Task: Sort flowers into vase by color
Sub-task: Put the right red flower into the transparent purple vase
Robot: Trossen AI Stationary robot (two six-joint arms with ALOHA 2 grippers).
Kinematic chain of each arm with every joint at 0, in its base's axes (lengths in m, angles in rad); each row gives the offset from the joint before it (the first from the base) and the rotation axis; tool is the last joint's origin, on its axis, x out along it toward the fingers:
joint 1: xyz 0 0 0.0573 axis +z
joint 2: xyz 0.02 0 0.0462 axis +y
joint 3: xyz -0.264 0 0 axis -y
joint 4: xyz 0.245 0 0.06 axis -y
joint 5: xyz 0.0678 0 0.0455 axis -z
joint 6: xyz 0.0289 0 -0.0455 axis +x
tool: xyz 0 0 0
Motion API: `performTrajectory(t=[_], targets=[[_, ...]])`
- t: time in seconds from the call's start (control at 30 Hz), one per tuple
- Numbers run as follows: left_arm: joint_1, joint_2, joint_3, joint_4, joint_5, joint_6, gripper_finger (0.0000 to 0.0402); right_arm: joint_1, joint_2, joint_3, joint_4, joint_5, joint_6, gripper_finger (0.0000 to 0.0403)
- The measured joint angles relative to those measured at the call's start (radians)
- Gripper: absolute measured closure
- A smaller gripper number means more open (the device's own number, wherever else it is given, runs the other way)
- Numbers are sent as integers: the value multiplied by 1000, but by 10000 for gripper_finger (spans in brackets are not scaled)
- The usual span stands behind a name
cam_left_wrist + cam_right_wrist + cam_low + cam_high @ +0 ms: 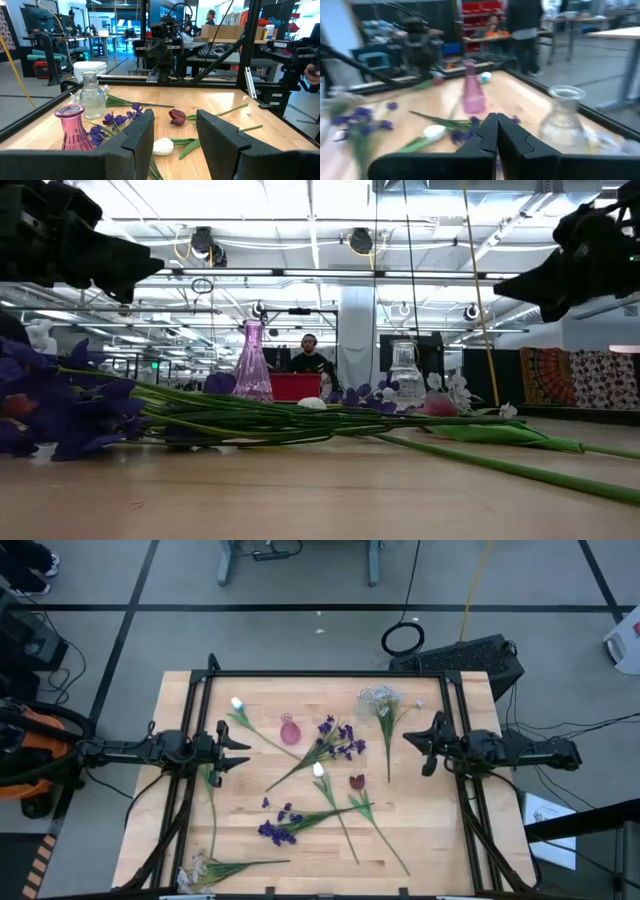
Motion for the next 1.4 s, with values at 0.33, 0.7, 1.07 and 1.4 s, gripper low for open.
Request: performTrajectory(t=[0.33, 0.7, 1.07, 1.4], targets=[[0, 0, 0, 0, 0, 0, 249, -41, 331, 41, 188, 2, 26, 403], [0, 0, 0, 0, 0, 0, 249, -42, 722, 502, -87, 160, -8, 403], [0, 0, 0, 0, 0, 0, 249, -15, 1144, 1013, -482, 240, 310, 403], [0, 0, 0, 0, 0, 0, 249, 33, 1528, 1487, -949, 293, 624, 403]])
